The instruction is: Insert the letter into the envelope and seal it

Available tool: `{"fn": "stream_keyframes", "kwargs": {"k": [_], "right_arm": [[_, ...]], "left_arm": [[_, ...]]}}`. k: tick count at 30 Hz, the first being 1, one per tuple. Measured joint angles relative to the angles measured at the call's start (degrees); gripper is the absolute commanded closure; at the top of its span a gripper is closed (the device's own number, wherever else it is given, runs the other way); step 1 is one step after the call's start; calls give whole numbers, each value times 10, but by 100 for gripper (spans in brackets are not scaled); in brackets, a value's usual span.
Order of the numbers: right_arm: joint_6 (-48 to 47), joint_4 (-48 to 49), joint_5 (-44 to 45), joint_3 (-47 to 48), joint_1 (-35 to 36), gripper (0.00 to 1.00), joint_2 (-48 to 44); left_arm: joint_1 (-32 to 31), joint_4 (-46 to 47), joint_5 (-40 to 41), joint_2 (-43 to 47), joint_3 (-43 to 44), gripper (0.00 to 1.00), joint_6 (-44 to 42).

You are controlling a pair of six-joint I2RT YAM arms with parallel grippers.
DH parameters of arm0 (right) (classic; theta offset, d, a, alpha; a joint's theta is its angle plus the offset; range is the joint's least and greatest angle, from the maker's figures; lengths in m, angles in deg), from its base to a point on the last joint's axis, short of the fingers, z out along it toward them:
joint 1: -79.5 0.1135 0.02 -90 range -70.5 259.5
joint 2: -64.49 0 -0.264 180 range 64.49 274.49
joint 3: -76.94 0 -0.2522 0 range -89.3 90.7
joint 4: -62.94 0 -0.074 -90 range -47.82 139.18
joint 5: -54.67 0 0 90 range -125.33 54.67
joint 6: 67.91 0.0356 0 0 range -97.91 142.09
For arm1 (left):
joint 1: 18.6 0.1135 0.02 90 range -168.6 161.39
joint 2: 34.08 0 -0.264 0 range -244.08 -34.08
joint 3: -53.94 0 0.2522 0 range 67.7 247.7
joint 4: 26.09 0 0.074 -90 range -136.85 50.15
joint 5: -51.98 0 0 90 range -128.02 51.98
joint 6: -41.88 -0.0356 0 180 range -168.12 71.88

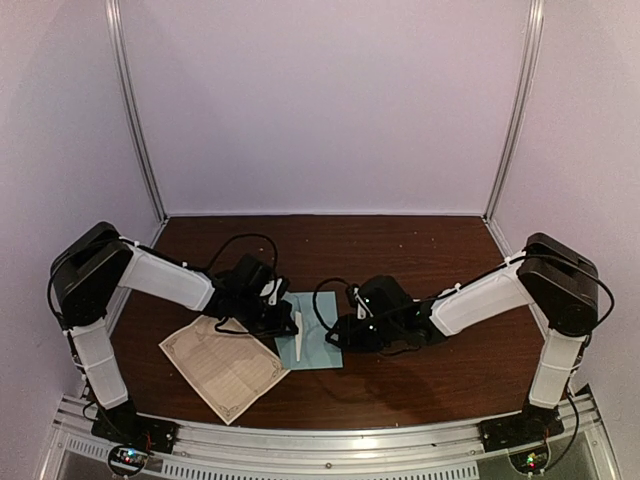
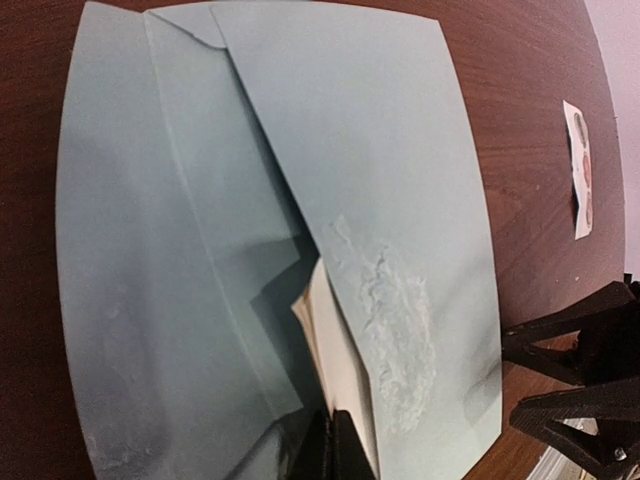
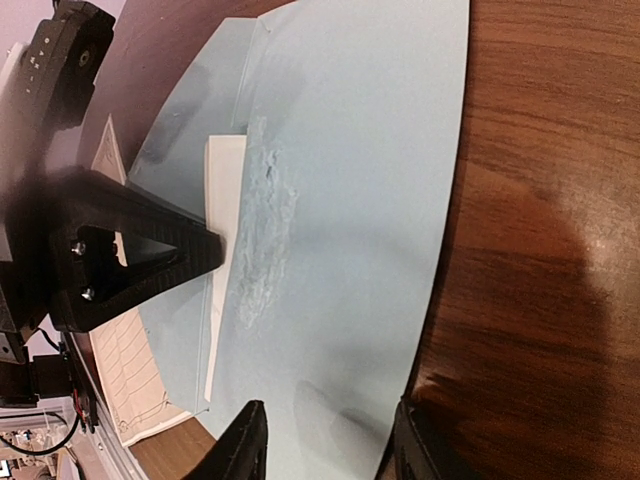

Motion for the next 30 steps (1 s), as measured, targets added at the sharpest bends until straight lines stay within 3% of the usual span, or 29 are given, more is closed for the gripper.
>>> {"fn": "stream_keyframes", "kwargs": {"k": [2, 9, 19, 22, 25, 30], "right_arm": [[0, 0, 0, 0, 0, 56, 0], [-6, -26, 13, 4, 0, 54, -8], [-19, -78, 40, 5, -8, 52, -40], [-19, -80, 40, 5, -8, 50, -39], [-18, -77, 39, 5, -8, 50, -37], [-18, -56, 35, 6, -8, 52, -19]], "left_arm": [[0, 1, 0, 0, 0, 98, 0], [-4, -14, 11, 1, 10, 77, -14], [-7, -51, 34, 17, 18, 57, -34], [-7, -51, 35, 17, 20, 57, -36], [-7, -51, 35, 17, 20, 66, -37], [-7, -52, 43, 17, 20, 71, -38]]}}
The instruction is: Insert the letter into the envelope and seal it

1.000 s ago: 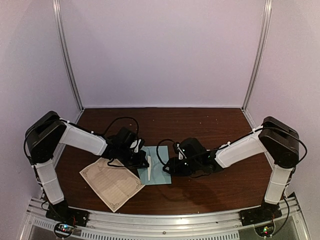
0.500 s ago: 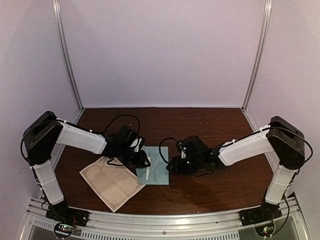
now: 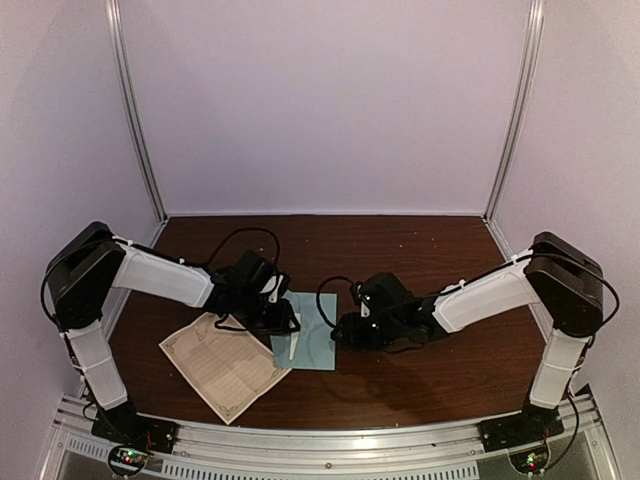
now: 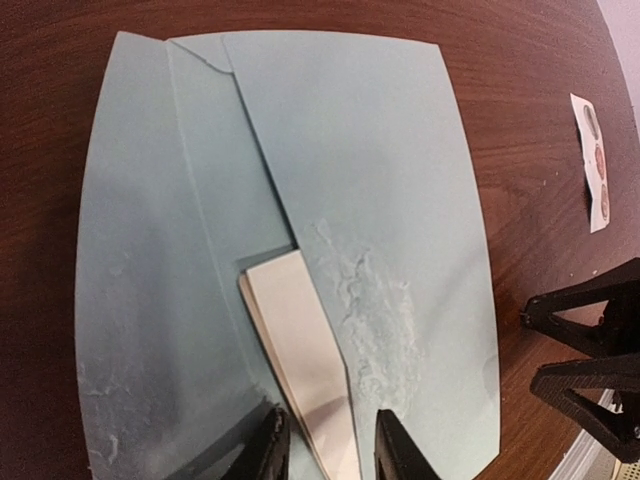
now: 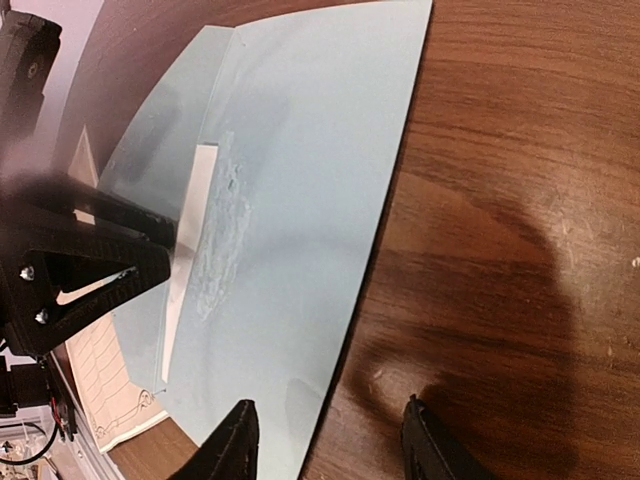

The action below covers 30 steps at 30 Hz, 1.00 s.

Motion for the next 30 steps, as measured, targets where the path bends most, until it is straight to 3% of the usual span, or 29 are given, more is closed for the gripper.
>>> {"fn": "stream_keyframes", "kwargs": {"k": [3, 17, 30], "right_arm": [[1, 14, -2, 2, 0, 54, 8], [2, 53, -14, 17, 0, 57, 38], [2, 62, -21, 26, -3, 59, 49]], "left_arm": [[0, 0, 3, 0, 0, 78, 0], [0, 3, 4, -10, 0, 92, 0], [1, 21, -2, -18, -1, 97, 3]]}}
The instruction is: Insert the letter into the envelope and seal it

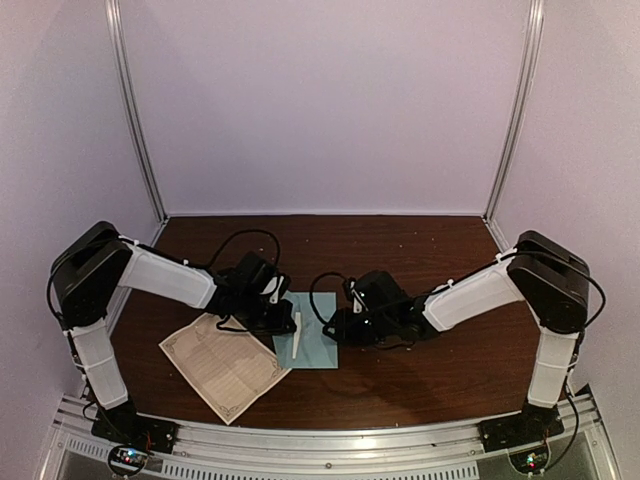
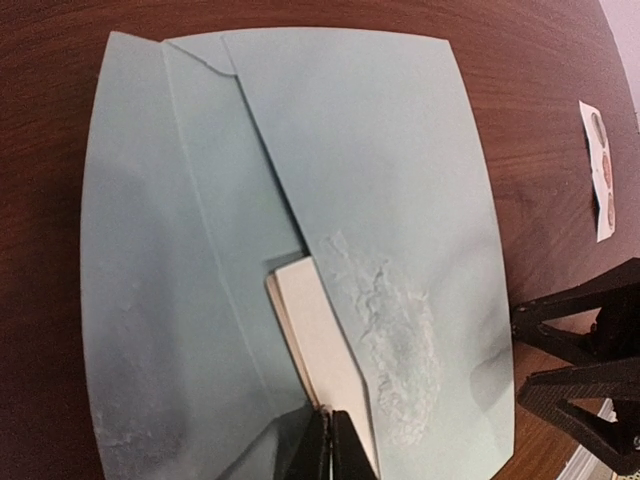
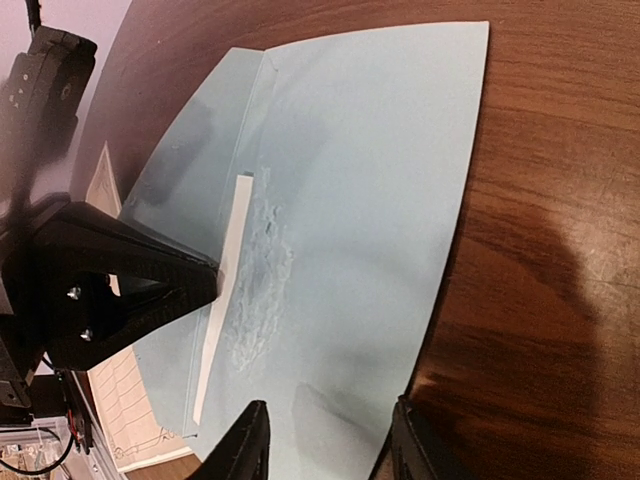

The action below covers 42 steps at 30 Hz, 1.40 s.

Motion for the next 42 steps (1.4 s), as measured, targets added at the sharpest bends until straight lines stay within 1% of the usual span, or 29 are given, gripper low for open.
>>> {"fn": "stream_keyframes", "kwargs": {"k": [11, 13, 18, 21, 22, 23, 26, 28, 30, 32, 36, 40, 42], "right_arm": [[0, -1, 0, 4, -3, 60, 4], [0, -1, 0, 4, -3, 60, 4], [-2, -5, 6, 5, -4, 55, 2], [-12, -33, 16, 4, -10, 49, -13], [-17, -45, 21, 3, -14, 48, -21], [-20, -57, 26, 3, -21, 46, -29], [-32, -83, 40, 2, -40, 40, -59], [-42, -96, 52, 2, -51, 37, -85], [-51, -102, 62, 2, -58, 35, -108], [-57, -103, 69, -1, -58, 33, -126], [-59, -100, 71, -16, -58, 32, -145], [-58, -99, 71, -34, -58, 29, -150], [-58, -99, 74, -43, -58, 28, -154]], "left_arm": [[2, 18, -13, -7, 0, 98, 5], [2, 18, -14, -7, 0, 96, 5], [0, 17, 2, 9, -9, 77, 1], [-1, -11, 36, 54, -14, 54, -13], [-1, -20, 50, 79, -14, 44, -20], [-1, -29, 65, 106, -13, 39, -27], [5, -54, 96, 185, -5, 28, -46], [19, -65, 110, 236, -3, 25, -52], [47, -68, 114, 280, -12, 24, -53], [89, -63, 99, 318, -43, 24, -51], [213, -58, 45, 376, -161, 23, -40], [299, -67, 8, 417, -259, 21, -29], [330, -65, -9, 440, -290, 20, -22]]}}
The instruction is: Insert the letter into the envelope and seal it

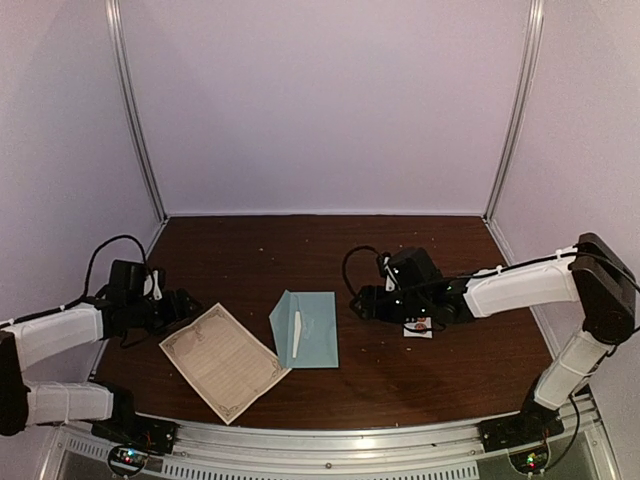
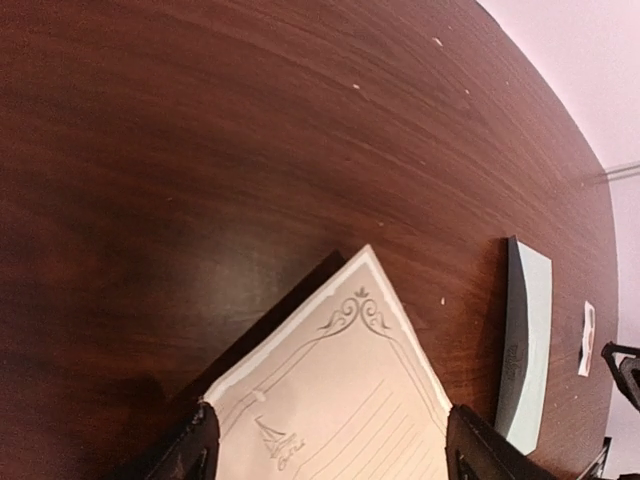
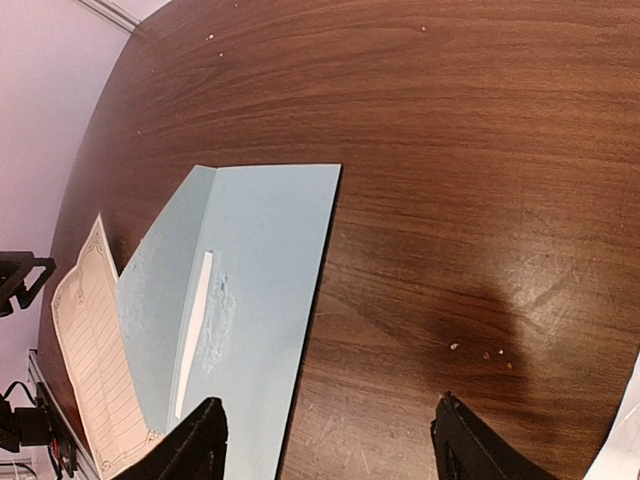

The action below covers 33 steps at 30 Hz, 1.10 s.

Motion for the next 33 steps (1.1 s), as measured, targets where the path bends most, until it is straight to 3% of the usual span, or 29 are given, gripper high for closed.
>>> {"fn": "stream_keyframes", "kwargs": {"k": [4, 10, 26, 33], "right_arm": [[0, -1, 7, -11, 0, 27, -11], [0, 2, 11, -12, -2, 26, -23], [0, 10, 10, -15, -4, 26, -21], [0, 11, 9, -15, -4, 26, -17]], "left_arm": [[78, 0, -27, 54, -55, 17, 12], [139, -27, -20, 130, -82, 15, 30], [147, -55, -19, 236, -170, 14, 162], [147, -78, -17, 264, -173, 8, 181]]}}
